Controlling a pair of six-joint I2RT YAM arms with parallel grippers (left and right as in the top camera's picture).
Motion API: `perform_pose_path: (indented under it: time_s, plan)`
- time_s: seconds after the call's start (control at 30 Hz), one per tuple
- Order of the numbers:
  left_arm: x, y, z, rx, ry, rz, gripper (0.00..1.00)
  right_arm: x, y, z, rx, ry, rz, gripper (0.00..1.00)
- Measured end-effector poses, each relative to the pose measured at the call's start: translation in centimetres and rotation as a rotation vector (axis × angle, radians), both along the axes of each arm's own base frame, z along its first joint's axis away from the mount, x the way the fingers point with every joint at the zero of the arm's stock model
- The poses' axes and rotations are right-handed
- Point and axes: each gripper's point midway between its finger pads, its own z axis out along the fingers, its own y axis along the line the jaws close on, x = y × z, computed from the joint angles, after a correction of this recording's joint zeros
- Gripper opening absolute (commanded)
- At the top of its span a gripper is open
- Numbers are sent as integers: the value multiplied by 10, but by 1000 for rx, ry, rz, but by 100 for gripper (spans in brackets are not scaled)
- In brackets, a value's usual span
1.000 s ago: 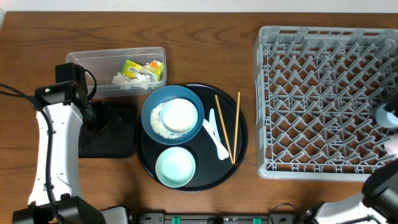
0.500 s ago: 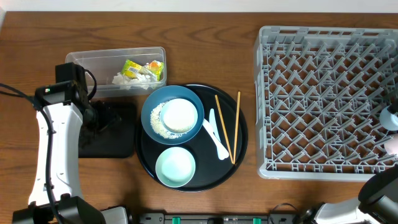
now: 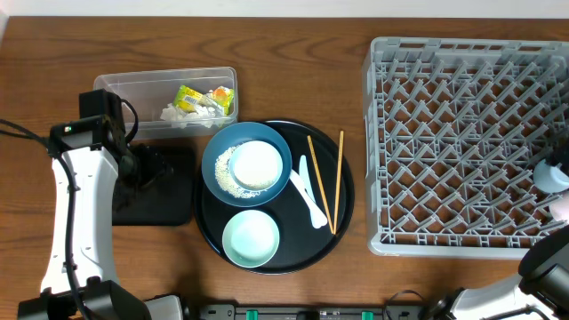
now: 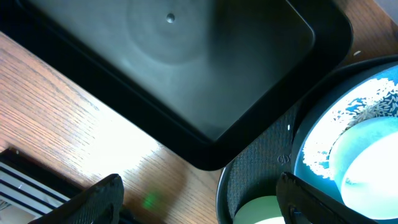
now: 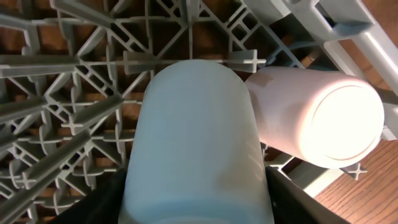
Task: Sort waste into correct bins and load items into the dishwasher rack
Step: 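Release cup and hold right gripper at rack edge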
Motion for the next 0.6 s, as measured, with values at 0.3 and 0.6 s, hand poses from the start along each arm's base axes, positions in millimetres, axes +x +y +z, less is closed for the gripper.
perform_pose_path:
  time_s: [0.3,0.6]
  plan:
    - [0,0,0,0,0,0,80,8,5,0,30,-41,9,75]
    - [0,0,0,0,0,0,80,13,14,10,60,-92,29,77]
